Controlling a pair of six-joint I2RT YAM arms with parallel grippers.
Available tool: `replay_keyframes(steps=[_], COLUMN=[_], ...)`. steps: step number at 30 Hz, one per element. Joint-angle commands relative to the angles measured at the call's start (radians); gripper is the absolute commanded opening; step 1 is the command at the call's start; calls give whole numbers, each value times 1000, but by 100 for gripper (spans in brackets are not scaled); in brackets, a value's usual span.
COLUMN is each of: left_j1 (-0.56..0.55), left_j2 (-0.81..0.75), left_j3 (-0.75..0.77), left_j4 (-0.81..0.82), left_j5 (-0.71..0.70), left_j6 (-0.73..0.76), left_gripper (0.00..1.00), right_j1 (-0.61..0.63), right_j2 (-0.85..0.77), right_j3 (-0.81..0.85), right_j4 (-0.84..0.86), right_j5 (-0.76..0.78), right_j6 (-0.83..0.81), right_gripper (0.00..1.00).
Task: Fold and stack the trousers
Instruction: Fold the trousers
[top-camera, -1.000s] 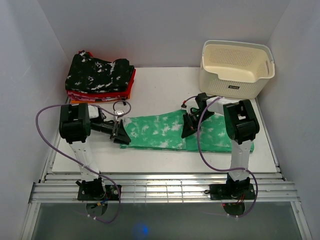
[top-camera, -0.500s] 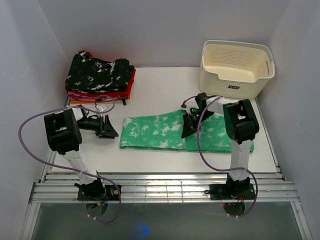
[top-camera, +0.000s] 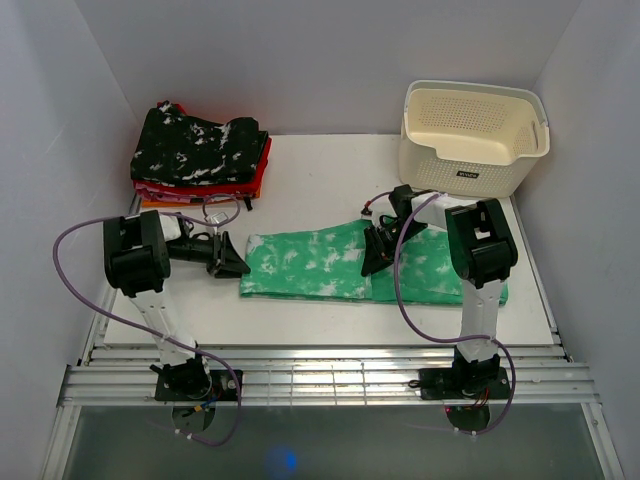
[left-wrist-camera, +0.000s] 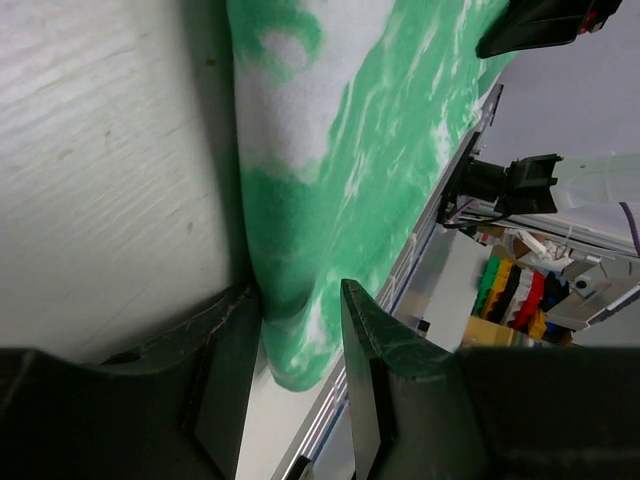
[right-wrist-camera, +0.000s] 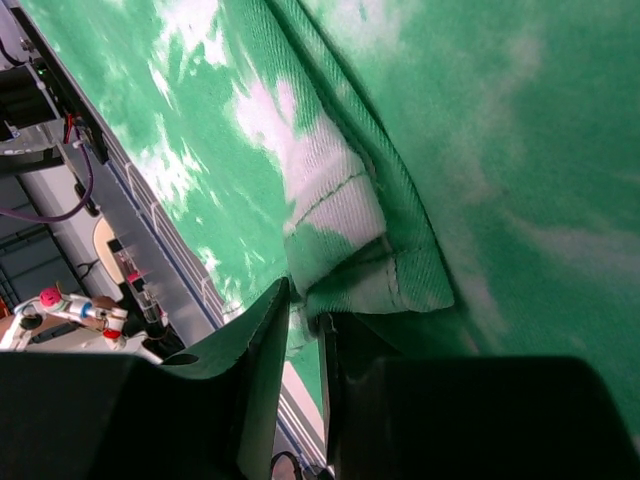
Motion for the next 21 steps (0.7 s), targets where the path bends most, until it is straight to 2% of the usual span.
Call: replay_keyframes(steps=[1,5,6,8,9,10,11,12,15,21], left_j1=[-29,-42,-42,-35,-31,-25,-19,-5,30,77], left_j2=[31,45,42,13,-1,-36,-54,-71,-143,-292], left_j3=[-3,8,8,7,7,8,8,14,51,161], left_j4=[123,152,156,166,169,170,170,163,111,-58], left_j5=[-33,-25,-27,-35,-44,-53,-67,-81,-131,-194], left_j6=[-22,-62,-66,-82,-88,-101,-111,-115,-109,-62], left_gripper=[49,46,43,29,21,5,0,0,0,0], right_j1=[18,18,18,18,17,15,6,-3,-47,-161], right_j2=[56,55,49,40,30,23,12,-17,-77,-254], right_j3=[3,6,7,10,19,24,27,27,49,84], right_j4=[45,45,42,35,18,7,-2,-11,-85,-225], right_j5=[133,142,151,171,196,208,219,237,242,234], right_j6=[-34,-34,-36,-46,-53,-62,-80,-88,-131,-221], right_gripper=[25,26,30,36,44,49,54,65,79,86])
